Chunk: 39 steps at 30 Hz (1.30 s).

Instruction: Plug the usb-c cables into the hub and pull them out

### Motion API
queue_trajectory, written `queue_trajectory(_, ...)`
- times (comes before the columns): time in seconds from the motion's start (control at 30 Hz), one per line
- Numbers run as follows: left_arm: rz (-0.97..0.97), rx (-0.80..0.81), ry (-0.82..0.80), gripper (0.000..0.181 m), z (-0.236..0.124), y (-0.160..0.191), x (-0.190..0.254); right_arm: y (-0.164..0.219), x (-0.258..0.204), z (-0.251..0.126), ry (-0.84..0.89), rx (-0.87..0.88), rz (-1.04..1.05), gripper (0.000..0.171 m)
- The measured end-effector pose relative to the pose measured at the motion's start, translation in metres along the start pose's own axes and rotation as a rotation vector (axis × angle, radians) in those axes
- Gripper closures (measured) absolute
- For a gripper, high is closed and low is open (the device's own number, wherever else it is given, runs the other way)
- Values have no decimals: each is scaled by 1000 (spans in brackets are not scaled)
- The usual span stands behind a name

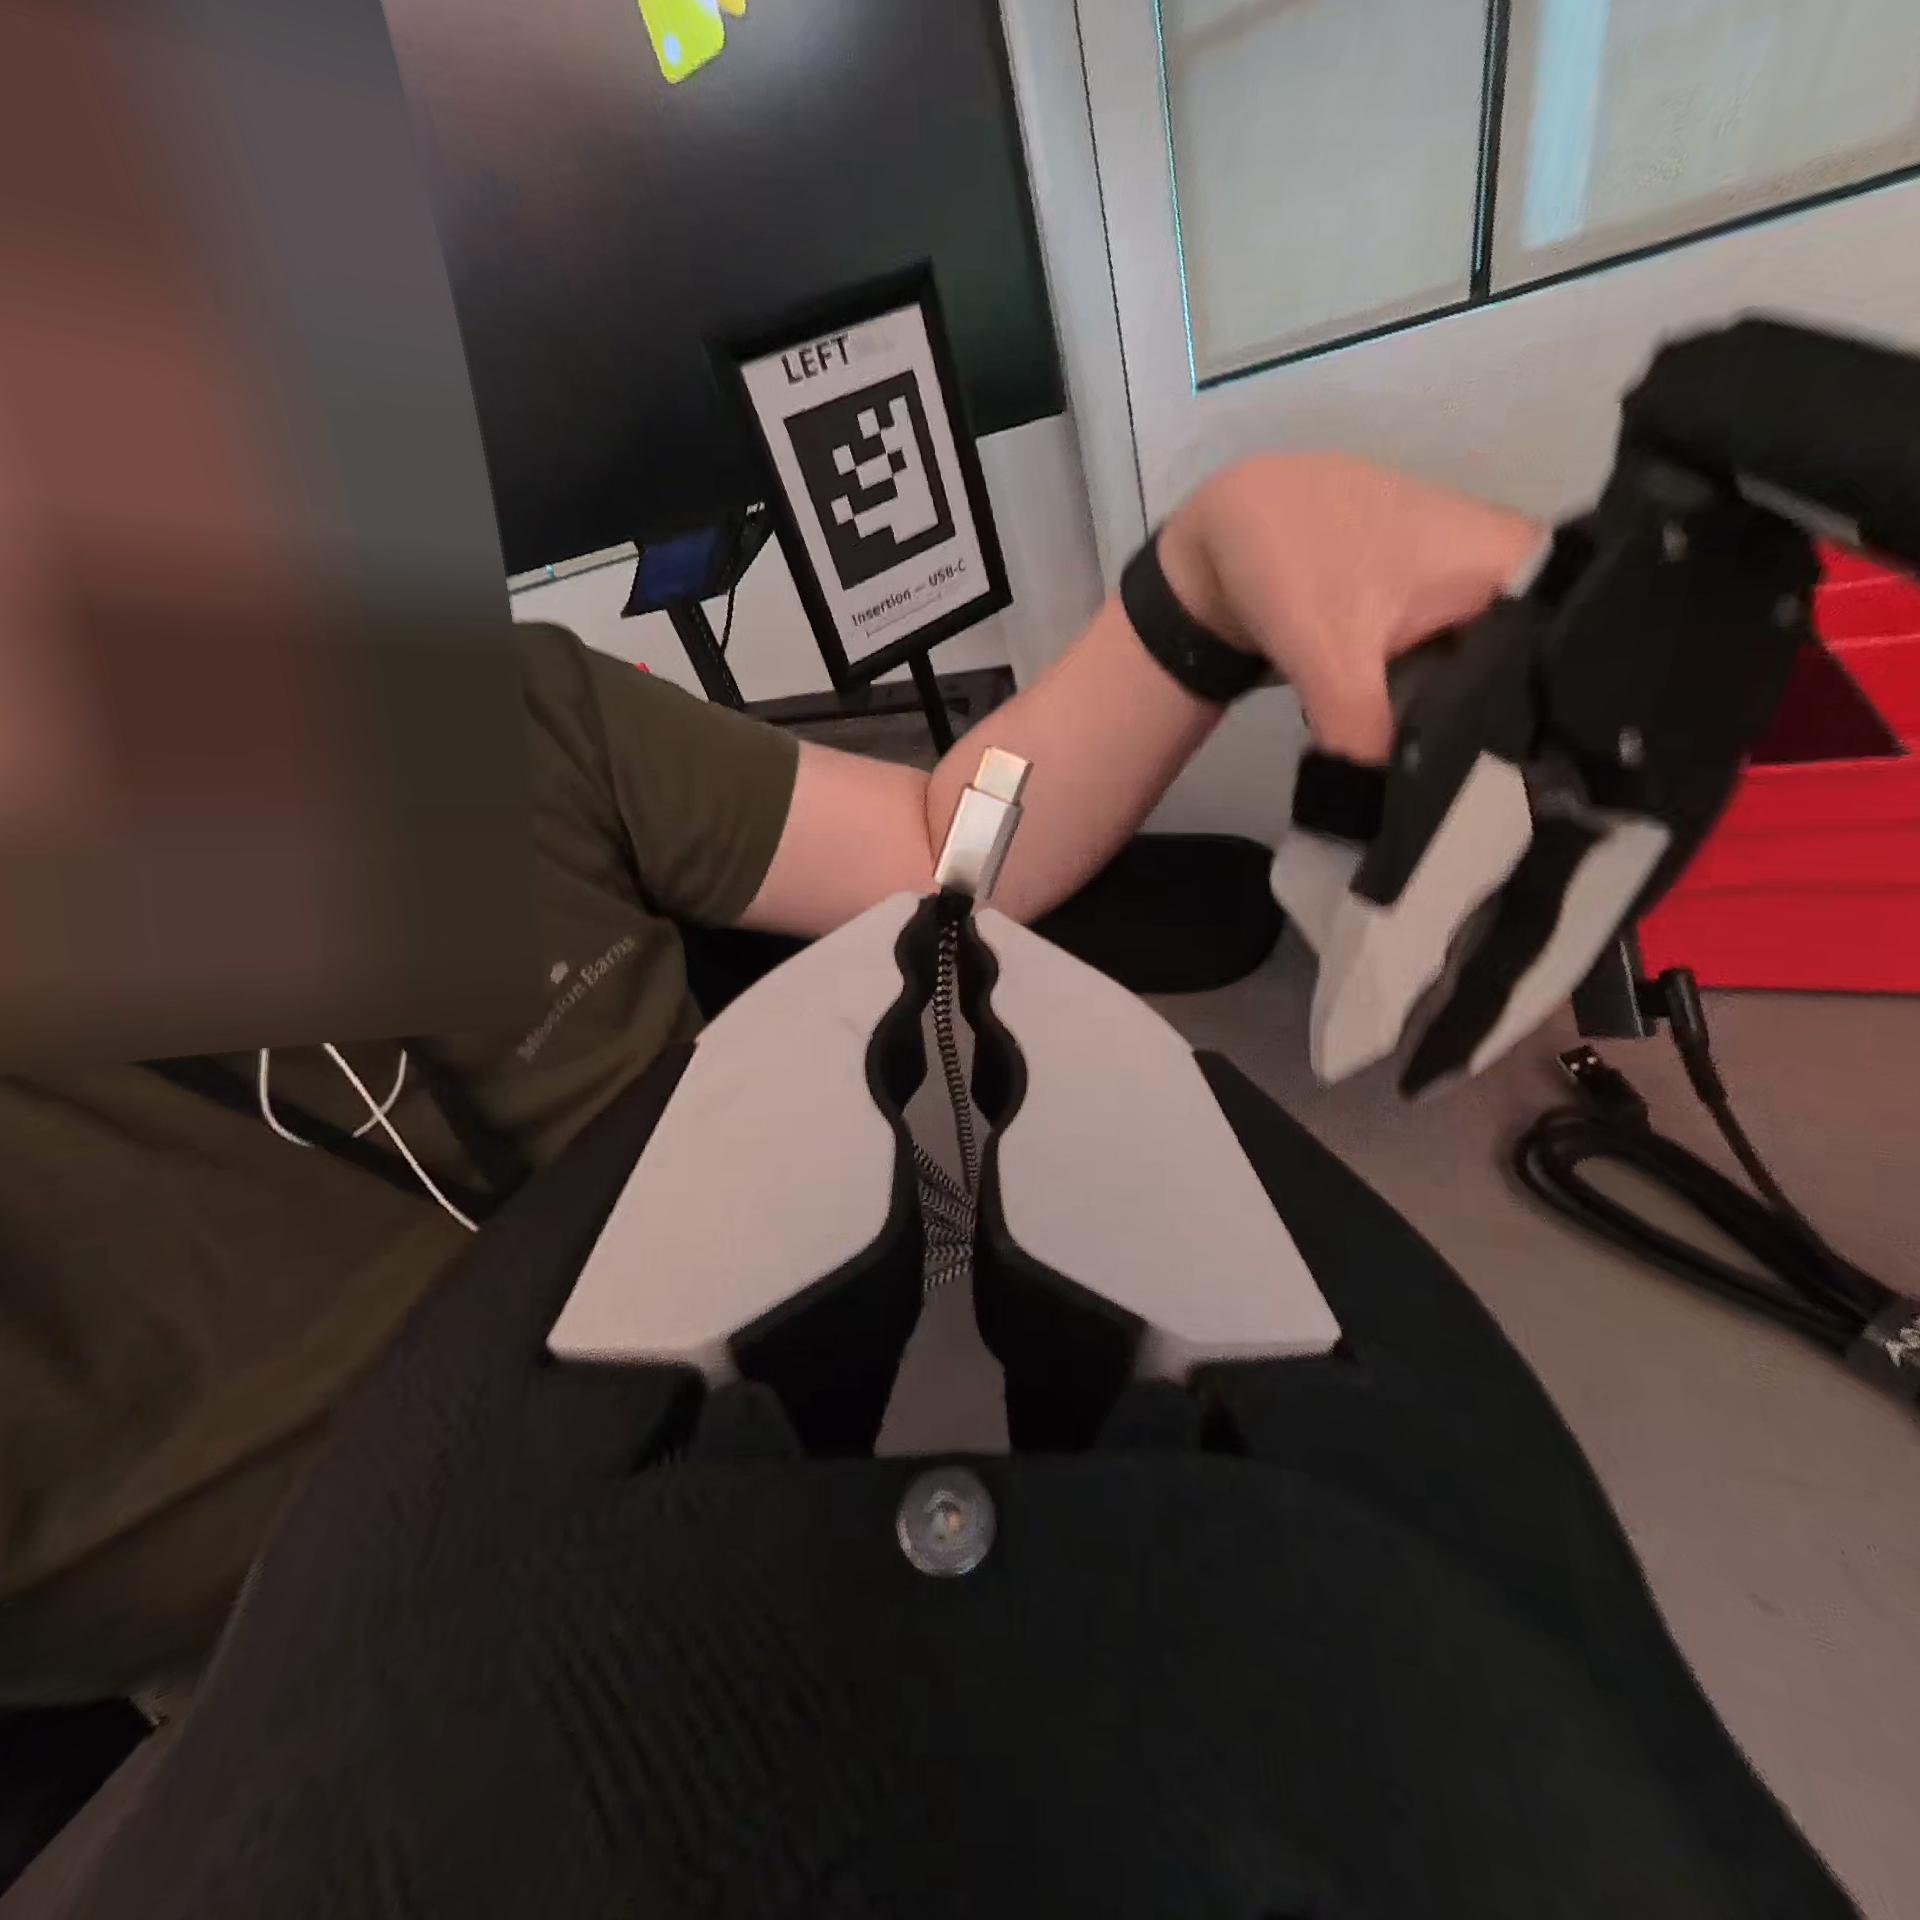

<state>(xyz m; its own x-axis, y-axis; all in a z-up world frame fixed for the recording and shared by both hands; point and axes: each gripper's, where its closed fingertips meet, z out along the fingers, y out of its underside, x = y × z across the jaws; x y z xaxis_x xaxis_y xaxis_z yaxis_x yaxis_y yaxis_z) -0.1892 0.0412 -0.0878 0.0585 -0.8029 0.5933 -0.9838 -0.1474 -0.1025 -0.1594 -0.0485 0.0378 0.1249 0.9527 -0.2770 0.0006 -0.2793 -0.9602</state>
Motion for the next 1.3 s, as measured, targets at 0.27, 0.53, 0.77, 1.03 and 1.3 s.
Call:
queue_trajectory(0.27,92,207,205,152,-27,-29,35,-51,8,-12,156,63,-50,166)
queue_trajectory(0.53,269,827,180,118,-144,-45,100,-91,55,-30,610,0,-256,167)
queue_trajectory(0.77,275,932,126,121,-152,-55,119,-75,81,-33,875,-105,-420,167)
queue_trajectory(1.03,211,818,9,133,-112,-80,99,-55,92,-14,953,-268,-556,167)
queue_trajectory(1.3,253,776,22,169,-109,-78,97,-44,96,-9,905,-292,-547,167)
